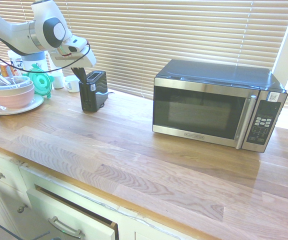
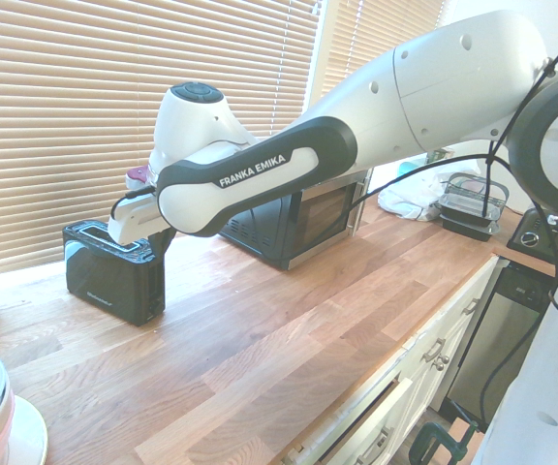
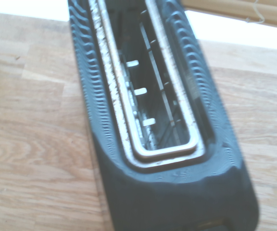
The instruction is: Press the toaster
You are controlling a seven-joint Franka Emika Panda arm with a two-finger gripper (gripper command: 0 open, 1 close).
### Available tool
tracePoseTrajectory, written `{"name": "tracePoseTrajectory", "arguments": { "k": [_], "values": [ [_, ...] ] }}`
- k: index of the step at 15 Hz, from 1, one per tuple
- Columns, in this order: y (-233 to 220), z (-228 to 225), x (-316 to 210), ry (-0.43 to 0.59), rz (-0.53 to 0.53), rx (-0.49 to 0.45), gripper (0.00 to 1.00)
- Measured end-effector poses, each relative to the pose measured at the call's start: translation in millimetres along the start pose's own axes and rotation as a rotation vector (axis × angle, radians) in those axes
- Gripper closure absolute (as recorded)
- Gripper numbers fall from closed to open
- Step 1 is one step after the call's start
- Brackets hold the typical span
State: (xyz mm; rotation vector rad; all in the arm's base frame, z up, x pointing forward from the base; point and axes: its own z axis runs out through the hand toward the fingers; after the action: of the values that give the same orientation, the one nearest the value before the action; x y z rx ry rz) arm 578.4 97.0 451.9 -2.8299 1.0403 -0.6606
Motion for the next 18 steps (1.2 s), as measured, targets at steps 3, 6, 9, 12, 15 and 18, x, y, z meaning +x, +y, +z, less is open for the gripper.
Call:
{"name": "tracePoseTrajectory", "arguments": {
  "k": [3,6,9,12,15,18],
  "values": [
    [3.2,6.7,1.5,-0.006,0.005,-0.011,1.00],
    [8.1,20.5,2.4,-0.022,0.006,-0.031,1.00],
    [10.2,28.7,1.7,-0.031,0.005,-0.041,1.00],
    [8.5,34.0,-2.7,-0.041,-0.003,-0.047,1.00],
    [2.6,42.5,-13.7,-0.058,-0.022,-0.055,1.00],
    [1.9,49.5,-17.1,-0.068,-0.025,-0.068,1.00]
  ]
}}
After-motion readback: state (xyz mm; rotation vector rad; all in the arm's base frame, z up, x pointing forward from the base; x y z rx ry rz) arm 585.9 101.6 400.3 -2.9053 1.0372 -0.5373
